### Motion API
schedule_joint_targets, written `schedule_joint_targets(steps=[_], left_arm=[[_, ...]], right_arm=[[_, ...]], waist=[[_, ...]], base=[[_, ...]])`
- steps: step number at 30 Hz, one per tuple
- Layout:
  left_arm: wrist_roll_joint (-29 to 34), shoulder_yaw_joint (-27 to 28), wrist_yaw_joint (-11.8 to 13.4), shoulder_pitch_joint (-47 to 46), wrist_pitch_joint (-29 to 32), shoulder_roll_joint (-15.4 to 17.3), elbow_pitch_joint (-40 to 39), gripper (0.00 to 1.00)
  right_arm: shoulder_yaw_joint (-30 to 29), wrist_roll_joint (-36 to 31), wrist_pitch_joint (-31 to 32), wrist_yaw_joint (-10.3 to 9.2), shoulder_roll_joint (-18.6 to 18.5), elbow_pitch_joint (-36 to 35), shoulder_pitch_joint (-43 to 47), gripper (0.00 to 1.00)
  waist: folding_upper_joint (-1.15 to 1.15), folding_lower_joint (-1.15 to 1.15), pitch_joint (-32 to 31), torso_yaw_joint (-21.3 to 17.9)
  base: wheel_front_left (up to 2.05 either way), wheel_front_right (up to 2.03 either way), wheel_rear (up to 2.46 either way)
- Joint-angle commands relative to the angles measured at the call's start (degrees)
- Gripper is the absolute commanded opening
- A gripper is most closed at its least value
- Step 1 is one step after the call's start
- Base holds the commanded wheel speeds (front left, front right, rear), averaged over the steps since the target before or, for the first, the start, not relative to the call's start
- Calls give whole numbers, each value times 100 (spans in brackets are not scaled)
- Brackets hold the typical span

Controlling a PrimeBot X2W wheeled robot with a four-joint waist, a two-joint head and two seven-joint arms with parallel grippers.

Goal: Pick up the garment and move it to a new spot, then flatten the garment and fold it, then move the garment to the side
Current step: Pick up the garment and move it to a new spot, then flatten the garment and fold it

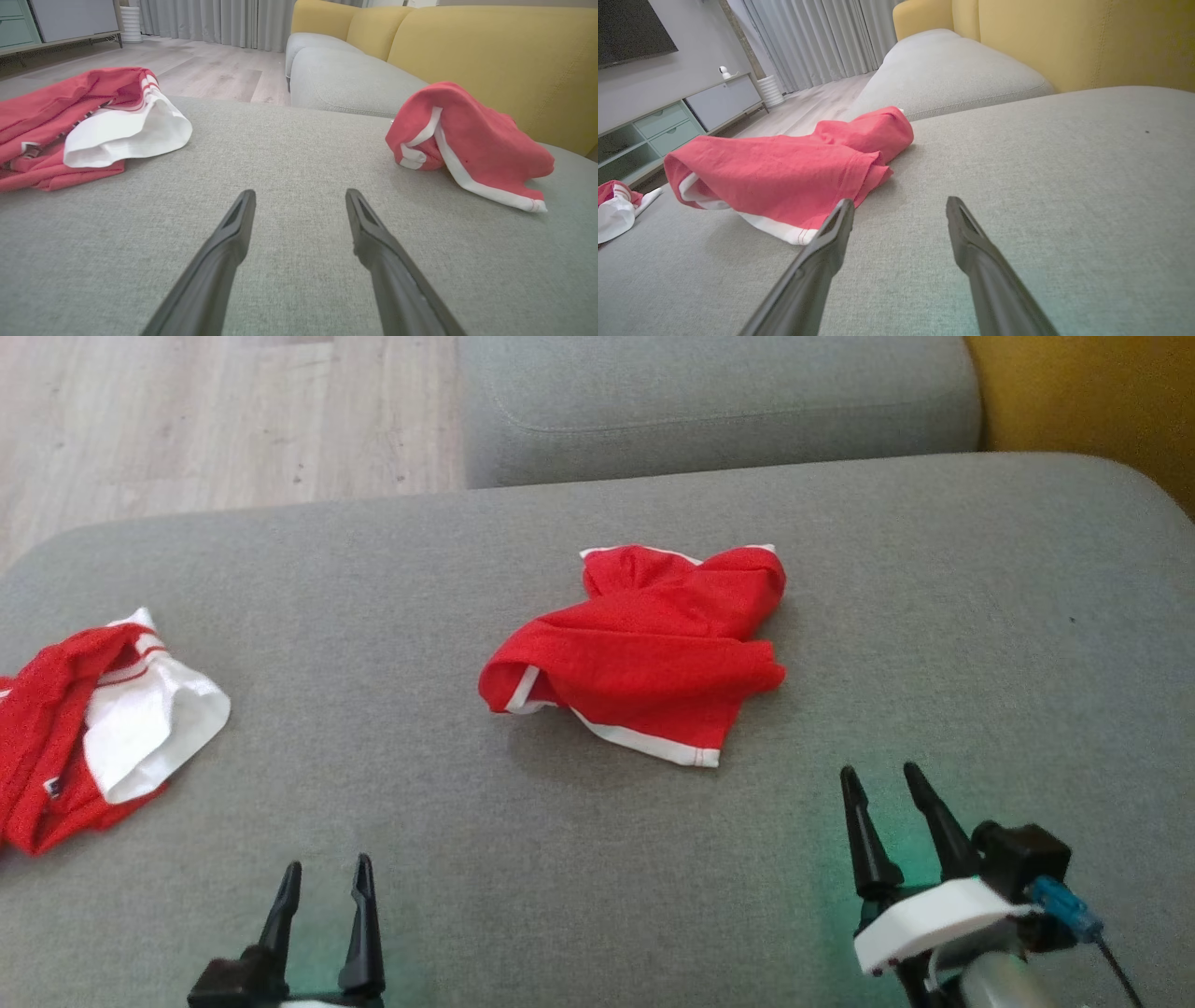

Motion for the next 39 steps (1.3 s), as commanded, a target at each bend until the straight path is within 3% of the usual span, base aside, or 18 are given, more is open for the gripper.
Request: schedule_joint_targets(steps=[1,15,21,27,28,29,31,39], left_arm=[[118,283,-67,-112,-71,-64,-203,100],[383,117,-364,-431,-71,-214,-96,100],[283,-199,-406,-517,-71,-217,-4,100],[276,-256,-417,-540,-71,-217,12,100],[277,-253,-418,-541,-71,-217,8,100],[278,-250,-419,-541,-71,-217,3,100],[285,-248,-420,-541,-71,-217,1,100],[296,-262,-447,-509,-71,-218,-8,100]], right_arm=[[153,30,-23,-4,25,-112,-88,100],[1000,423,-23,-4,25,685,-901,100],[1029,419,-18,-4,26,1583,-1323,100],[1038,594,-21,-4,26,1987,-1529,100],[1042,614,-21,-4,26,2013,-1539,95],[1048,652,-21,-4,26,2020,-1546,60],[1064,690,-21,-4,26,2016,-1558,0],[478,541,-22,-4,25,1581,-1232,0]], waist=[[0,1,-59,83],[0,1,280,680],[0,1,403,1034],[0,1,488,1205],[0,1,498,1215],[0,1,509,1221],[0,1,532,1216],[0,1,346,884]], base=[[0,0,0],[0,0,0],[0,0,0],[0,0,0],[0,0,0],[0,0,0],[0,0,0],[0,0,0]])
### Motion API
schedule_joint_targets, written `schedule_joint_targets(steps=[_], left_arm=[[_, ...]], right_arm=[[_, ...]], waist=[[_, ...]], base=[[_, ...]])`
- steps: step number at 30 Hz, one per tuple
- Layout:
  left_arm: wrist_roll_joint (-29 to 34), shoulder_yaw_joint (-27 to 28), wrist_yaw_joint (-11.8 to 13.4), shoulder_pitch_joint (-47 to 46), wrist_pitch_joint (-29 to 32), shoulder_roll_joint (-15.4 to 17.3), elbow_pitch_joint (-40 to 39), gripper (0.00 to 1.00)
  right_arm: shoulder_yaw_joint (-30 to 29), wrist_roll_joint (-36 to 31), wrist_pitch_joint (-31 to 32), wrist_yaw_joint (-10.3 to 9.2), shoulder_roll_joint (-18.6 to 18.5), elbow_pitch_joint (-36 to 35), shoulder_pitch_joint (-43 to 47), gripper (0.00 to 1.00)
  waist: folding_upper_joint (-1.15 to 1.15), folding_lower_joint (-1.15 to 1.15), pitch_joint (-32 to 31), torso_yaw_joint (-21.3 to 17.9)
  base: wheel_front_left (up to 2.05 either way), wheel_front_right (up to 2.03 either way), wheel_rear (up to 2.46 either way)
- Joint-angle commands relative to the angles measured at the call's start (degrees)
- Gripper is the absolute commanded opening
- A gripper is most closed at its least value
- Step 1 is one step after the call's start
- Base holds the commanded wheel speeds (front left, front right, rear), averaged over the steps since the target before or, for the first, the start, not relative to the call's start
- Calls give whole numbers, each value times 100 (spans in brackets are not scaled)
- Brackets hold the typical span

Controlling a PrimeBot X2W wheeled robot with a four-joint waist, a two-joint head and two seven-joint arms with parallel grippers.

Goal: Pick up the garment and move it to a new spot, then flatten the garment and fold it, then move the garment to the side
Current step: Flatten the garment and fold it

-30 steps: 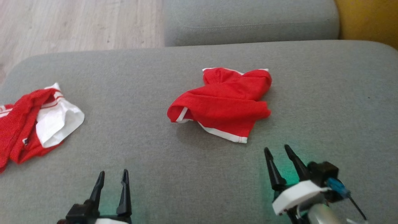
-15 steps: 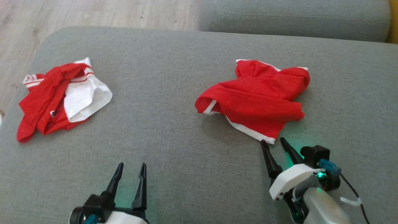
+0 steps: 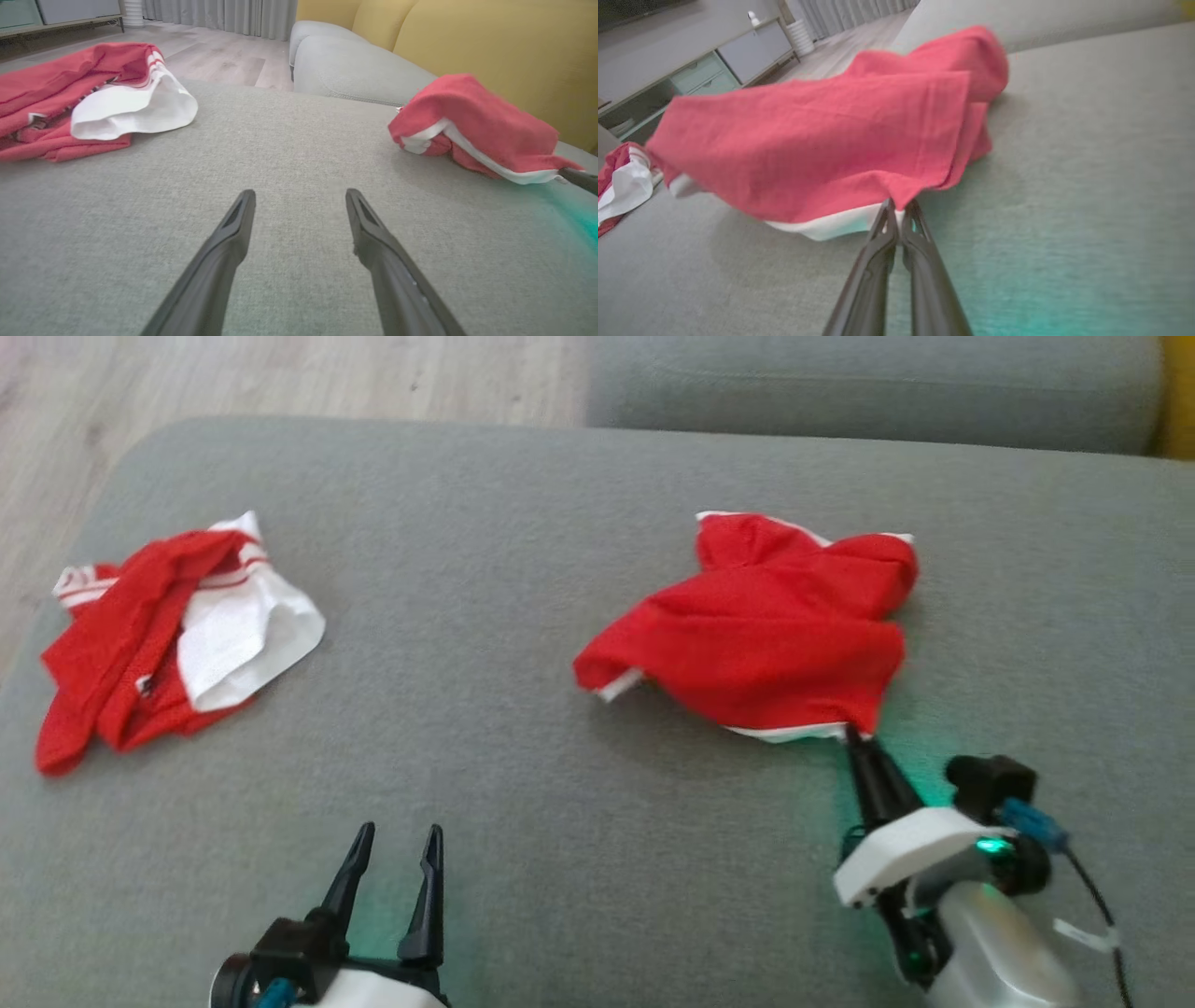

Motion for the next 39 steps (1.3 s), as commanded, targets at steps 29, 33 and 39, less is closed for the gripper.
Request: schedule_joint_targets(steps=[29,33,39], left_arm=[[-1649,-2536,-95,-2228,-71,241,521,100],[-2263,-3061,-95,-2936,-71,539,907,100],[-3140,-3951,-96,-3553,-63,861,1453,100]], right_arm=[[-968,-1135,-37,-4,-92,-2114,724,100],[-814,-1100,-37,-4,-56,-2163,655,100],[-742,-1060,-37,-4,-36,-2158,637,100]], waist=[[0,0,410,-1230],[0,0,581,-1388],[0,0,719,-1591]], base=[[0,0,0],[0,0,0],[0,0,0]])
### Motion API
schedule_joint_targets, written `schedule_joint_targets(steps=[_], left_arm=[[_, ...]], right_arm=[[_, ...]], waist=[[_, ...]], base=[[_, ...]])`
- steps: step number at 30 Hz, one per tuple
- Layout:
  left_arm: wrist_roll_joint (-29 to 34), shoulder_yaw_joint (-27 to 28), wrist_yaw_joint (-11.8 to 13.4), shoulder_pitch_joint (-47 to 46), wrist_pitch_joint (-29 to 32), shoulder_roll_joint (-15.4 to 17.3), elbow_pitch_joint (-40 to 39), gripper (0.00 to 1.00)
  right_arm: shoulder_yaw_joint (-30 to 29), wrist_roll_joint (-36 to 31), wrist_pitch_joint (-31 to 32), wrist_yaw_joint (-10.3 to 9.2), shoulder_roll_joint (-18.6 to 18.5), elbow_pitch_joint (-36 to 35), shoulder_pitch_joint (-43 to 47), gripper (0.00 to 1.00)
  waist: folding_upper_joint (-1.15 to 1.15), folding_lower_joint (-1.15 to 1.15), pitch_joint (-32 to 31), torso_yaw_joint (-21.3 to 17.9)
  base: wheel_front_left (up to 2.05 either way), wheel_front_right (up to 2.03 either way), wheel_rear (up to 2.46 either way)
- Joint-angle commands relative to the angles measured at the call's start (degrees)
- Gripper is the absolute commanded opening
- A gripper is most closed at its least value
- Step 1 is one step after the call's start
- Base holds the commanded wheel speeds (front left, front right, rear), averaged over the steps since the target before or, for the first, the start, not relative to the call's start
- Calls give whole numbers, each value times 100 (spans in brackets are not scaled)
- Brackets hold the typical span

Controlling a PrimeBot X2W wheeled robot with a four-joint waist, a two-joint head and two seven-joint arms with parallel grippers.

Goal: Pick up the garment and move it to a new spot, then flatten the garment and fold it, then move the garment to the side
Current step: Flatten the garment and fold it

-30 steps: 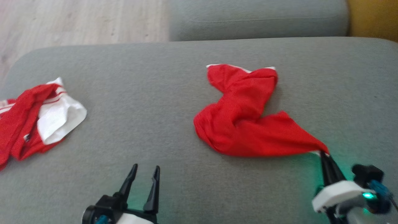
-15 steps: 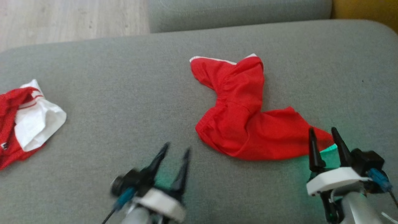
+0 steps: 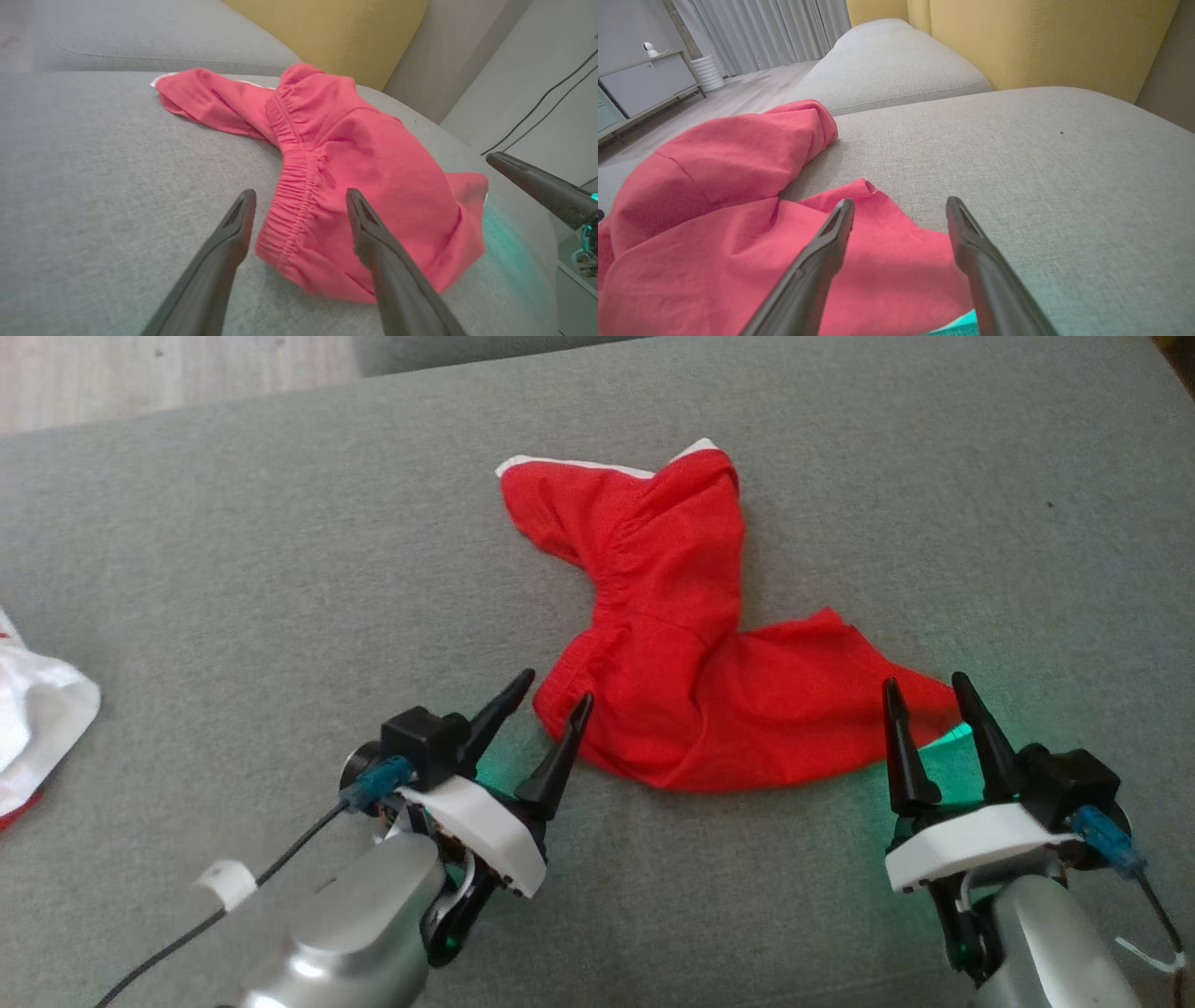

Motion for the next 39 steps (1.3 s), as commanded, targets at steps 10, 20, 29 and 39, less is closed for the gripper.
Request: schedule_joint_targets(steps=[10,20,29,39], left_arm=[[-1168,-1000,9,-768,-14,341,57,0],[-1108,-675,9,-500,-62,434,-466,0],[-37,787,9,1068,-63,409,-1729,0],[480,1685,9,1830,-64,405,-1997,0]], right_arm=[[234,56,-37,-4,47,-164,-143,100],[155,169,-37,-4,60,-93,58,100],[202,312,-37,-4,71,-103,257,100],[293,348,-37,-4,75,-115,193,100]], waist=[[0,-1,58,-153],[0,-1,-418,432],[0,-1,-703,1076],[0,-1,-518,1086]], base=[[0,0,0],[0,0,0],[0,0,0],[0,0,0]])
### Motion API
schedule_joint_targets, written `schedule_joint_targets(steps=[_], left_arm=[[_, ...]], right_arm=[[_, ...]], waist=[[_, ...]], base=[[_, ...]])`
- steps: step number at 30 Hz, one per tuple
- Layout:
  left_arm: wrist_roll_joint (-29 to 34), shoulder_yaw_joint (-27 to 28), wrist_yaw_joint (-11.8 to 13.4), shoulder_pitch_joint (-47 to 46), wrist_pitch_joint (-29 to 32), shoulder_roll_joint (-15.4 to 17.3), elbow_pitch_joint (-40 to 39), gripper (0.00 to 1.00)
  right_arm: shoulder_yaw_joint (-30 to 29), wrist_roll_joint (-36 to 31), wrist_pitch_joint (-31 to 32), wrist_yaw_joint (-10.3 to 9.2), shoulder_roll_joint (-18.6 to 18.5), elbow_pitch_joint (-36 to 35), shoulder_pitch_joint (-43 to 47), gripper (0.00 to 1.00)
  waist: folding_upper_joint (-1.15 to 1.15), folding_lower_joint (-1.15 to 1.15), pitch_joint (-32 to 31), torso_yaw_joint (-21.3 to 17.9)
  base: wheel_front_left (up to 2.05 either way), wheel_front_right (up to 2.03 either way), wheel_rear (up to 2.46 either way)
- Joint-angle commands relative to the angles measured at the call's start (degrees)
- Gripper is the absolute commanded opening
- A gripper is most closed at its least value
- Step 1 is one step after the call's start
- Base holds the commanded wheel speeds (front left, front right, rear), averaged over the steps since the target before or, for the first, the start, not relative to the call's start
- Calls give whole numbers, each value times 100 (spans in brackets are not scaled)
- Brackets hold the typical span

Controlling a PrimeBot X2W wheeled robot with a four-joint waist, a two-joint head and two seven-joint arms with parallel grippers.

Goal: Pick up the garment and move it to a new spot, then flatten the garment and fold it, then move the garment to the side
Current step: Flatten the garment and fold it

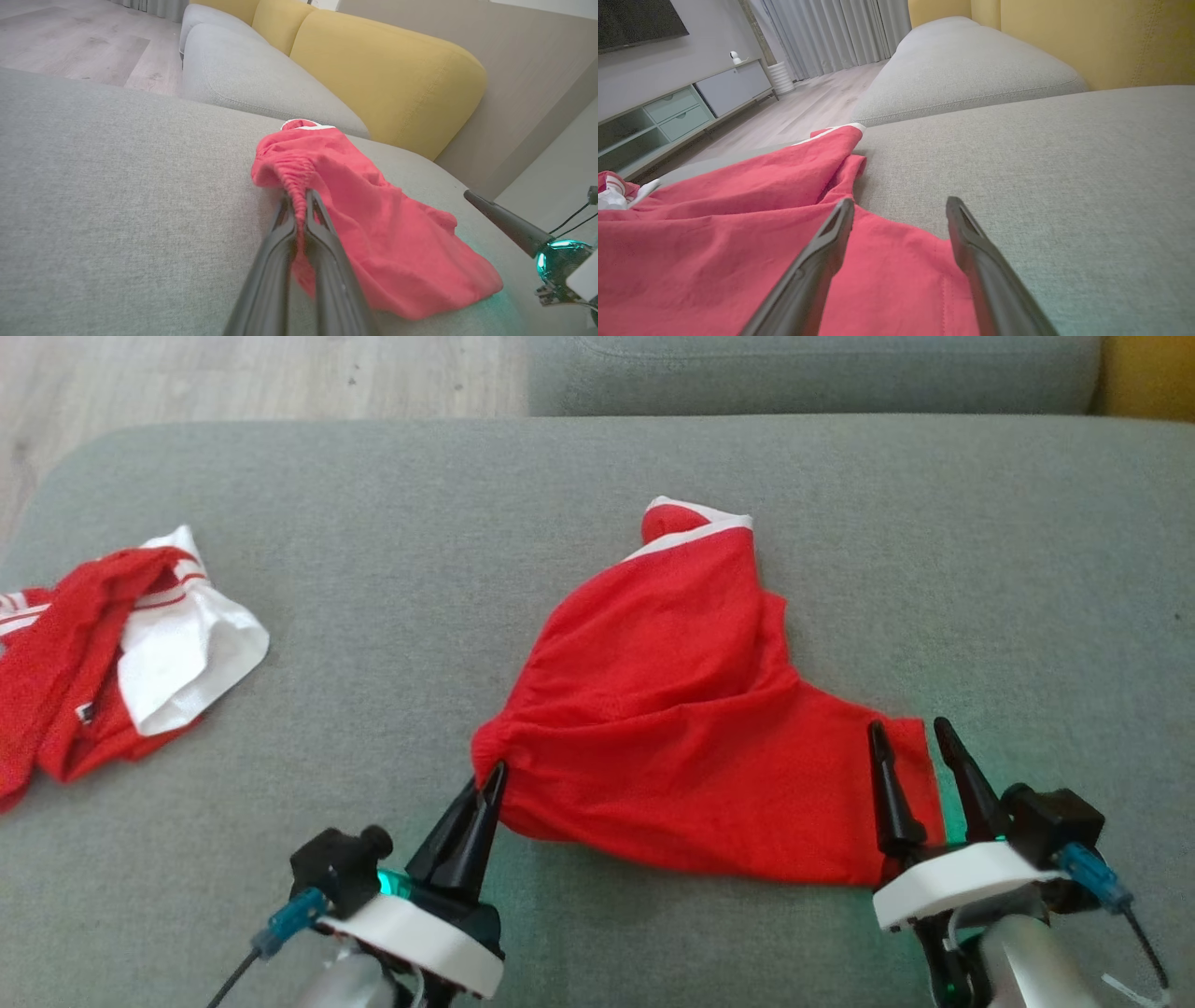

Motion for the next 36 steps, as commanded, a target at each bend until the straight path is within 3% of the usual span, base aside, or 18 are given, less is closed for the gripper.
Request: schedule_joint_targets(steps=[1,8,18,25,27,31,36], left_arm=[[61,271,9,-264,-71,36,-71,0],[191,635,42,-876,-71,-202,723,0],[438,1022,538,-1860,-71,-421,2304,0],[633,1295,829,-2360,-71,-359,2931,2],[689,1425,840,-2317,-71,-341,2904,100],[805,1667,859,-2082,-71,-314,2694,100],[1162,2259,883,-1231,-71,-321,1846,100]], right_arm=[[153,39,-37,-4,-3,-147,-155,100],[214,27,-37,-4,-2,-135,-276,100],[222,43,-37,-4,-2,-158,-347,100],[305,119,-37,-4,-2,-178,-326,100],[340,155,-37,-4,-2,-187,-294,100],[408,210,-37,-4,-2,-202,-223,100],[715,293,-37,-4,-4,-236,23,100]], waist=[[0,1,58,-80],[0,1,272,-436],[0,1,467,-826],[0,1,361,-897],[0,1,295,-880],[0,1,186,-820],[0,1,13,-658]], base=[[0,0,0],[0,0,0],[0,0,0],[0,0,0],[0,0,0],[0,0,0],[0,0,0]])
